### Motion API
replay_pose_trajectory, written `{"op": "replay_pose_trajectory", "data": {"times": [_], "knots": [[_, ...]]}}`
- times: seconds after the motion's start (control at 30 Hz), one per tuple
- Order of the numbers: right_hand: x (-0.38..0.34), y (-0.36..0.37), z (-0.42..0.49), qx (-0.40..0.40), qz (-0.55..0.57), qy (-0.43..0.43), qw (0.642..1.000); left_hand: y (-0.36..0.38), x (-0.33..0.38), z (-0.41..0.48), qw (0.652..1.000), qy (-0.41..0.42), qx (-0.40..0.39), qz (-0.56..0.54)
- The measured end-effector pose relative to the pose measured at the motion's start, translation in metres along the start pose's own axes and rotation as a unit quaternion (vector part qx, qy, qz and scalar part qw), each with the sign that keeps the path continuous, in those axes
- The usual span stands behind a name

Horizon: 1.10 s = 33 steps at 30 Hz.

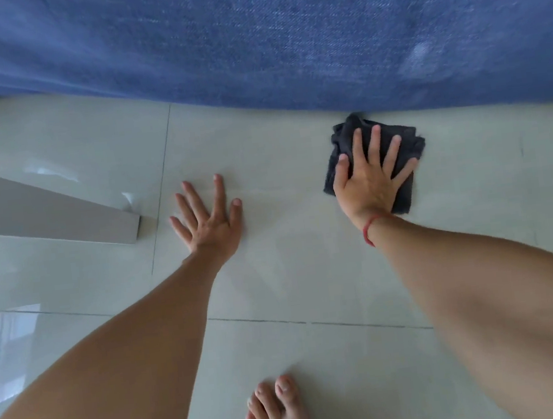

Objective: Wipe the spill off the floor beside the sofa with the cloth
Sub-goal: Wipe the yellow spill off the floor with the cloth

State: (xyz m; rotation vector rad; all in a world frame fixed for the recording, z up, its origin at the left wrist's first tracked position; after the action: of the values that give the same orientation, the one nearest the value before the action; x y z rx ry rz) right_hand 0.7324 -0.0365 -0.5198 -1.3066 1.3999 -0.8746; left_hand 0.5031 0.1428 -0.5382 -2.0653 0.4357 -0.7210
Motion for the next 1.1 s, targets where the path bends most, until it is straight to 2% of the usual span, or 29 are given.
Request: {"op": "replay_pose_trajectory", "data": {"times": [0.17,0.27,0.37,0.43,0.57,0.67,0.73,0.8,0.93,1.1], "knots": [[-0.097,0.035,-0.083,-0.034,0.002,-0.192,0.981,0.002,0.0,0.001,0.999,0.003,-0.03,-0.027],[-0.088,0.047,-0.124,-0.059,-0.005,-0.243,0.968,-0.001,-0.001,-0.002,0.998,0.005,-0.05,-0.046],[-0.052,0.041,-0.134,-0.057,-0.034,-0.307,0.949,-0.012,0.0,-0.012,0.998,0.038,0.003,-0.04],[-0.015,0.032,-0.122,-0.047,-0.064,-0.303,0.95,-0.02,-0.007,-0.023,0.998,0.048,0.042,-0.002],[0.041,0.007,-0.063,-0.035,-0.076,-0.152,0.985,-0.014,-0.047,-0.035,0.999,-0.037,0.019,0.001],[0.026,-0.001,-0.022,-0.034,-0.049,-0.06,0.996,-0.007,-0.052,-0.031,0.999,-0.043,0.018,-0.012],[-0.008,0.002,-0.015,-0.025,-0.031,-0.044,0.998,-0.005,-0.052,-0.03,0.999,-0.042,0.019,-0.019],[-0.052,0.015,-0.023,-0.03,-0.026,-0.071,0.997,-0.005,-0.054,-0.03,0.999,-0.043,0.014,-0.019],[-0.138,0.046,-0.085,-0.049,-0.031,-0.221,0.973,-0.007,-0.054,-0.029,0.998,-0.04,-0.01,-0.038],[-0.136,0.062,-0.156,-0.073,-0.031,-0.327,0.942,-0.009,-0.056,-0.032,0.996,-0.049,-0.035,-0.072]]}}
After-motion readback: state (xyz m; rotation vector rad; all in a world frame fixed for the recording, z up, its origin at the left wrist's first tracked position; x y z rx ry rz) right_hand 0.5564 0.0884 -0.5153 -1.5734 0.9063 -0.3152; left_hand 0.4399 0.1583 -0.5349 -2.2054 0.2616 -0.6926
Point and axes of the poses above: each hand's wrist, its own z-axis towards the middle knuckle, its own y-axis out of the palm, x = y × z, the point moved 9 cm from there along z, towards the middle knuckle, and after that the axes turned 15 degrees about y, right-handed, at the moved point
